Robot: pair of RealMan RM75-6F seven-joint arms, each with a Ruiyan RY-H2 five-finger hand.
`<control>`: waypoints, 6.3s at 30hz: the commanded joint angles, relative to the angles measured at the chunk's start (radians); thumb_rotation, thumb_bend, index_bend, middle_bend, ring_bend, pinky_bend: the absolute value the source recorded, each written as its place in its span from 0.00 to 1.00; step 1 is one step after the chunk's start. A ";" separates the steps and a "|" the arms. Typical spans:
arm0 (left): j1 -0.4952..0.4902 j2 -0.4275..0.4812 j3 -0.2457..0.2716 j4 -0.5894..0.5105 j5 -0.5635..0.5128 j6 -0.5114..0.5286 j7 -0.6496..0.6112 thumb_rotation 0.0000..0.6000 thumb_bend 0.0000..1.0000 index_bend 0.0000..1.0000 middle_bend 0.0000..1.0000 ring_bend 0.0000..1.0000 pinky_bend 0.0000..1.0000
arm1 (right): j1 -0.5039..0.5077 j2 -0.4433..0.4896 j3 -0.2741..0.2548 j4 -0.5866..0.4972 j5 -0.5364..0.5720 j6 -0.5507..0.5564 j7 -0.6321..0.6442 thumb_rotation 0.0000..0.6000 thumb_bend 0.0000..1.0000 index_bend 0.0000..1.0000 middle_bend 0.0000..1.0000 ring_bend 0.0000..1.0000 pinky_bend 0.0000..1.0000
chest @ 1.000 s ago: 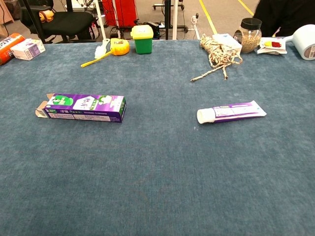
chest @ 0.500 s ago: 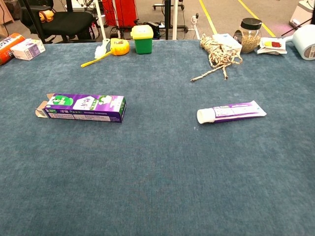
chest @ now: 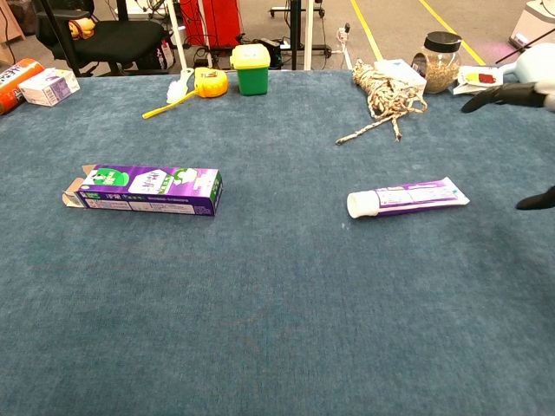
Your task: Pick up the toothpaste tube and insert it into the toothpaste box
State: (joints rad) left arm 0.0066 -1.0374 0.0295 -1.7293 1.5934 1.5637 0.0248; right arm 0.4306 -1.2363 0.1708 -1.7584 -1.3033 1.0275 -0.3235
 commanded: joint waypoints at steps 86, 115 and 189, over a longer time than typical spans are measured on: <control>-0.196 -0.007 -0.087 0.036 -0.054 -0.234 0.090 1.00 0.00 0.00 0.00 0.00 0.10 | 0.156 -0.191 -0.007 0.225 0.008 0.078 0.077 1.00 0.45 0.59 0.60 0.55 0.53; -0.616 -0.292 -0.175 0.231 -0.294 -0.705 0.310 1.00 0.00 0.00 0.00 0.00 0.10 | 0.089 -0.028 -0.008 0.164 -0.005 0.141 0.088 1.00 0.45 0.60 0.61 0.57 0.53; -0.718 -0.162 -0.066 0.075 -0.424 -0.859 0.225 1.00 0.01 0.00 0.08 0.08 0.20 | 0.081 -0.037 0.000 0.156 0.003 0.143 0.076 1.00 0.46 0.61 0.62 0.57 0.53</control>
State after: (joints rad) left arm -0.7084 -1.1891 -0.0461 -1.6660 1.1721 0.7034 0.2341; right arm 0.5116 -1.2737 0.1706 -1.6027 -1.3001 1.1700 -0.2470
